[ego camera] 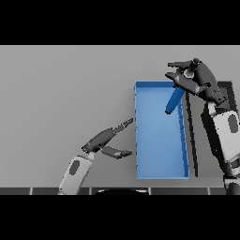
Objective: Pick up the blue pipe and place it into the blue bin.
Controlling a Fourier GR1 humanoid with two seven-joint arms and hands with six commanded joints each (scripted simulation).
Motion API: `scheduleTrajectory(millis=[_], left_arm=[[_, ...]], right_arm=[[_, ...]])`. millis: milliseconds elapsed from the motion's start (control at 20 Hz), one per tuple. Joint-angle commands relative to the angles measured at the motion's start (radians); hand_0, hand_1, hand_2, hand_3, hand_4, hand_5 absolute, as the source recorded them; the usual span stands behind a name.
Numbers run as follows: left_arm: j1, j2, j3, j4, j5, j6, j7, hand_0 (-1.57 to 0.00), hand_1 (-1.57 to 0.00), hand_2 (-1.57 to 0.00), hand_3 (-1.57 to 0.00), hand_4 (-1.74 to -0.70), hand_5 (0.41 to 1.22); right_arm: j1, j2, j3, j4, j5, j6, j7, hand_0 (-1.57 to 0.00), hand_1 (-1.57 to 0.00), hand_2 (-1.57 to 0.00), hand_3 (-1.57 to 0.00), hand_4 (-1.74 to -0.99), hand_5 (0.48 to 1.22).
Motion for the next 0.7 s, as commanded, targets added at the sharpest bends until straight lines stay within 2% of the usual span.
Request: scheduleTrajectory(millis=[0, 250, 350, 400, 450, 600, 650], left_arm=[[-0.002, -0.005, -0.001, 0.001, -0.004, 0.007, 0.006, 0.00, 0.00, 0.00, 0.00, -0.88, 0.422], [-0.004, -0.005, 0.004, -0.007, 0.001, 0.010, 0.019, 0.00, 0.00, 0.00, 0.00, -0.88, 0.427], [-0.003, 0.007, 0.009, -0.003, 0.006, 0.000, 0.011, 0.00, 0.00, 0.00, 0.00, -0.89, 0.423], [-0.002, 0.004, 0.007, -0.005, 0.005, 0.002, 0.019, 0.00, 0.00, 0.00, 0.00, -0.89, 0.422], [0.004, 0.006, 0.007, -0.010, 0.005, 0.004, 0.015, 0.00, 0.00, 0.00, 0.00, -0.89, 0.420], [0.000, 0.006, -0.001, -0.014, 0.000, 0.003, 0.012, 0.00, 0.00, 0.00, 0.00, -0.88, 0.421], [-0.010, -0.004, -0.001, -0.001, -0.004, 0.007, 0.025, 0.00, 0.00, 0.00, 0.00, -0.88, 0.421]], right_arm=[[0.041, 0.000, 0.007, -0.027, 0.007, -0.024, 0.012, -1.57, -1.57, -1.57, -1.57, -1.741, 1.221], [0.184, -0.028, 0.037, -0.111, 0.040, -0.158, 0.113, -1.57, -1.57, -1.57, -1.57, -1.741, 1.221], [0.231, -0.047, 0.092, -0.112, 0.070, -0.226, 0.123, -1.57, -1.57, -1.57, -1.51, -1.741, 1.221], [0.238, -0.065, 0.123, -0.102, 0.055, -0.262, 0.123, -1.57, -1.57, -1.57, -1.52, -1.741, 1.221], [0.260, -0.089, 0.153, -0.117, 0.045, -0.295, 0.123, -1.57, -1.57, -1.57, -1.26, -1.741, 1.221], [0.265, -0.170, 0.298, -0.093, 0.021, -0.392, 0.123, -1.57, -1.57, -1.57, -0.91, -1.741, 1.221], [0.256, -0.197, 0.341, -0.068, -0.001, -0.424, 0.123, -1.57, -1.55, -1.57, -0.85, -1.741, 1.221]])
